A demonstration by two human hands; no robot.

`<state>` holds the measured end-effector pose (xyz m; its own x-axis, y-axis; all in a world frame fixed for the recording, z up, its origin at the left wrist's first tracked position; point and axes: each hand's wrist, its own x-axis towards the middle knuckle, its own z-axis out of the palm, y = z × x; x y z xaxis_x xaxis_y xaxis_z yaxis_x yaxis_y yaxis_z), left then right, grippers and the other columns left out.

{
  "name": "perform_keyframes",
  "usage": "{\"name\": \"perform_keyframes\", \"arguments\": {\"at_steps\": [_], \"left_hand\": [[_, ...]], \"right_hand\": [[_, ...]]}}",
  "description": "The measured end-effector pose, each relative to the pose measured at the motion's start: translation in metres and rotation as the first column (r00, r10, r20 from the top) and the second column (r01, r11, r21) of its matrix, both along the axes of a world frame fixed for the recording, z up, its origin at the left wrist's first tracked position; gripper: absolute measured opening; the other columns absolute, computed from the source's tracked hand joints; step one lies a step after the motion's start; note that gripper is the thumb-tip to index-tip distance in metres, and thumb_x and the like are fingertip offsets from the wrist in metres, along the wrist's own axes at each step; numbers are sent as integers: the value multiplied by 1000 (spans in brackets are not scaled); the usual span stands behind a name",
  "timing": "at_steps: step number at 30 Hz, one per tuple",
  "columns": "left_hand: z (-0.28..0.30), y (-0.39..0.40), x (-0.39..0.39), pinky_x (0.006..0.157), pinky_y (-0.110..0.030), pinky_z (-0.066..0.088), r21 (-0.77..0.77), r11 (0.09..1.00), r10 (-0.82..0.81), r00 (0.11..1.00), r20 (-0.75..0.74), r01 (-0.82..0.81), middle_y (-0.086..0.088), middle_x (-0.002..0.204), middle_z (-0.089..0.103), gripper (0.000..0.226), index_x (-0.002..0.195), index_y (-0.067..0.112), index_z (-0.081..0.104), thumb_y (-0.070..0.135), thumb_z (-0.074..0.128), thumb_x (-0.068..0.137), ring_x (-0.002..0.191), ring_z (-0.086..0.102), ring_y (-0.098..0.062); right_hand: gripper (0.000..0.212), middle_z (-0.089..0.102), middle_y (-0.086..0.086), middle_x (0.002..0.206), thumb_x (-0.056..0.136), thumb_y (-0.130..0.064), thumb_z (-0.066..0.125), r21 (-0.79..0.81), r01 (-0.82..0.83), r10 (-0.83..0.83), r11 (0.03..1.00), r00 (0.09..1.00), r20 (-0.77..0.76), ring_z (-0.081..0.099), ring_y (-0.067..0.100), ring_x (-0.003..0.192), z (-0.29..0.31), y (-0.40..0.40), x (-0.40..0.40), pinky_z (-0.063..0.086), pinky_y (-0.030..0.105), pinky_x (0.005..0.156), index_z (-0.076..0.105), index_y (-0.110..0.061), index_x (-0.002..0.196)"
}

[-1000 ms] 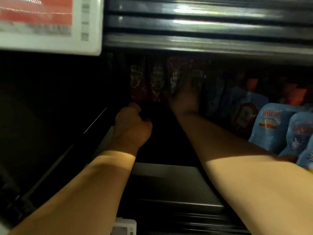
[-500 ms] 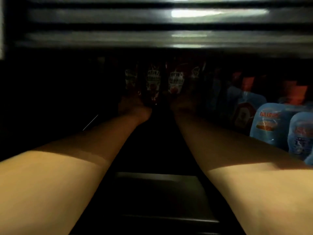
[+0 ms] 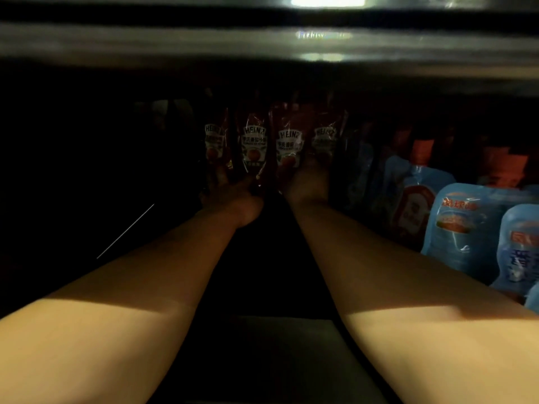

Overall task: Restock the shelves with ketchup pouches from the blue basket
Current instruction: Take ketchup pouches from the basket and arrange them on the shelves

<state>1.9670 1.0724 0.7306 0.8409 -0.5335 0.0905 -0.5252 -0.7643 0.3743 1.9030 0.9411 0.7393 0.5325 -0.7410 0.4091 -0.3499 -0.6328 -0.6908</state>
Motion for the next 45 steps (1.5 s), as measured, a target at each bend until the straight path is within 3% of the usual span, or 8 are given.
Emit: {"name": "perform_keyframes", "arguments": {"at_steps": [11,15,22,25,28,31,35,45], "left_hand": [[0,-4,1,124,-57,9,-33,999,8,1000,-30,-9,-3,162,-34,74,150,61,1,58,49,95,154,-12,-35],[0,-6,1,125,-55,9,-1,1000,-2,1000,-21,2,-6,162,-34,74,152,59,1,59,48,95,154,-15,-35],[-2,-7,2,125,-55,2,-14,1000,7,1000,0,-7,-4,164,-28,70,150,64,6,71,44,92,154,-12,-35],[-1,1,-2,120,-33,17,-354,935,7,1000,19,0,-7,167,8,59,151,44,37,48,58,95,151,20,-27],[3,22,-5,94,-21,40,-705,699,134,990,-32,-117,-13,134,59,34,124,14,65,20,68,91,119,58,-22],[4,47,-16,95,-31,48,-717,651,232,965,-125,-249,-17,119,66,30,112,9,66,19,72,85,112,62,-32],[3,83,-48,85,-27,46,-710,678,156,981,-115,-191,-10,104,69,15,96,16,65,13,71,82,103,64,-29],[7,171,-127,92,-33,51,-726,663,-17,967,-255,-180,-19,103,71,16,89,12,71,-3,69,85,99,64,-32]], "right_hand": [[107,6,24,164,86,-50,72,-45,219,-221,975,974,-55,16,41,149,-4,-6,-4,16,50,121,2,-18,161],[102,-2,22,167,97,-61,51,-25,162,-164,986,959,-231,6,38,154,-4,-16,2,7,50,126,-10,-6,158],[114,0,22,166,87,-53,72,69,214,-210,974,975,-70,7,38,153,-6,-17,4,12,45,123,-5,-10,160],[95,9,26,164,98,-47,60,-83,243,-254,966,954,-160,14,41,151,-6,-12,-2,14,47,122,2,-3,159],[84,21,25,161,100,-47,53,-159,230,-263,960,937,-231,25,41,147,-4,4,-16,22,48,119,11,-1,157],[87,33,25,157,94,-43,64,-62,160,-169,985,965,-201,36,37,144,-3,24,-36,33,44,118,22,0,156],[49,63,23,129,89,-31,69,-46,106,-110,993,989,-103,60,38,122,0,59,-84,51,41,101,60,0,126],[31,68,13,125,96,-26,59,120,57,-42,991,992,-121,59,33,121,9,125,-207,42,28,94,69,-6,116]]}}
